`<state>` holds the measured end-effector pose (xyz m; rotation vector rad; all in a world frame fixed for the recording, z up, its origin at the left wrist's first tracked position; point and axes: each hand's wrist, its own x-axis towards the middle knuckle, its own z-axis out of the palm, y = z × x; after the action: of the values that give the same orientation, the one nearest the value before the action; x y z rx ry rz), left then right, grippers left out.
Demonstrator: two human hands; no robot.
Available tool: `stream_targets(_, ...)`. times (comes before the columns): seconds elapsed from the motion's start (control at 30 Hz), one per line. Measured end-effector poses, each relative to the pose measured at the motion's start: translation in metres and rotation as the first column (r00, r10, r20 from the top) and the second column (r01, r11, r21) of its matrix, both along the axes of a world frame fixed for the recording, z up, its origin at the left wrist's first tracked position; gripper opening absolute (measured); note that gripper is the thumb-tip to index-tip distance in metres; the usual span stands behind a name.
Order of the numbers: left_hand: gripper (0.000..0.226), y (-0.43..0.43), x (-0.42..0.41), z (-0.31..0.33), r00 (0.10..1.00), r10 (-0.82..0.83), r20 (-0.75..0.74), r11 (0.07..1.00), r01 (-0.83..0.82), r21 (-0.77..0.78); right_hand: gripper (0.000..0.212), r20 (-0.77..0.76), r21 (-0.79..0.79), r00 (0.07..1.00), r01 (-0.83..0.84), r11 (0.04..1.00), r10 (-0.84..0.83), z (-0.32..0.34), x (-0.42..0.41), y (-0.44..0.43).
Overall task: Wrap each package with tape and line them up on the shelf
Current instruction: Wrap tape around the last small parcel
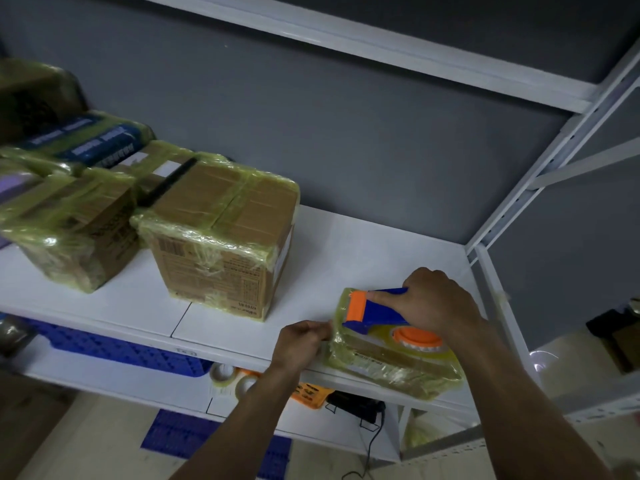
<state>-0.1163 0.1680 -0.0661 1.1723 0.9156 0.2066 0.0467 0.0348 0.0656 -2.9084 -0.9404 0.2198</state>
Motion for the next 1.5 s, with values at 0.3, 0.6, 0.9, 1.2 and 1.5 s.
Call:
stream_targets(0.3, 0.025, -0.011, -0.003, 0.005, 0.924, -0.06, 0.378, 0.947, -0.067, 0.315, 0.061, 0.082, 0.24, 0.997, -0.022, 0.97, 0.003, -0.003, -0.008, -0.003)
stream_targets(0.6, 0.063, -0.013, -0.008, -0.02, 0.857, -0.395, 0.332, 0.87, 0.232, 0.436, 0.062, 0.137, 0.479, 0.989, -0.115, 0.87, 0.055, 0.004, -0.017, -0.016)
stream_targets(0.9, 0.088, 0.005, -0.004, -0.016, 0.859, -0.451, 0.24, 0.723, 0.194, 0.662, 0.07, -0.202, 0.431, 0.948, -0.141, 0.892, 0.247, -0.011, -0.003, -0.061)
stream_targets(1.2, 0.104, 0.034, 0.027, 0.0, 0.727, -0.677, 0.116, 0.57, 0.418, 0.707, 0.068, -0.235, 0.529, 0.933, -0.112, 0.841, 0.272, -0.011, 0.0, -0.059)
stream_targets(1.5, 0.093, 0.044, 0.032, -0.019, 0.776, -0.623, 0.098, 0.496, 0.295, 0.816, 0.065, -0.242, 0.58, 0.93, -0.09, 0.81, 0.277, 0.003, 0.002, -0.066)
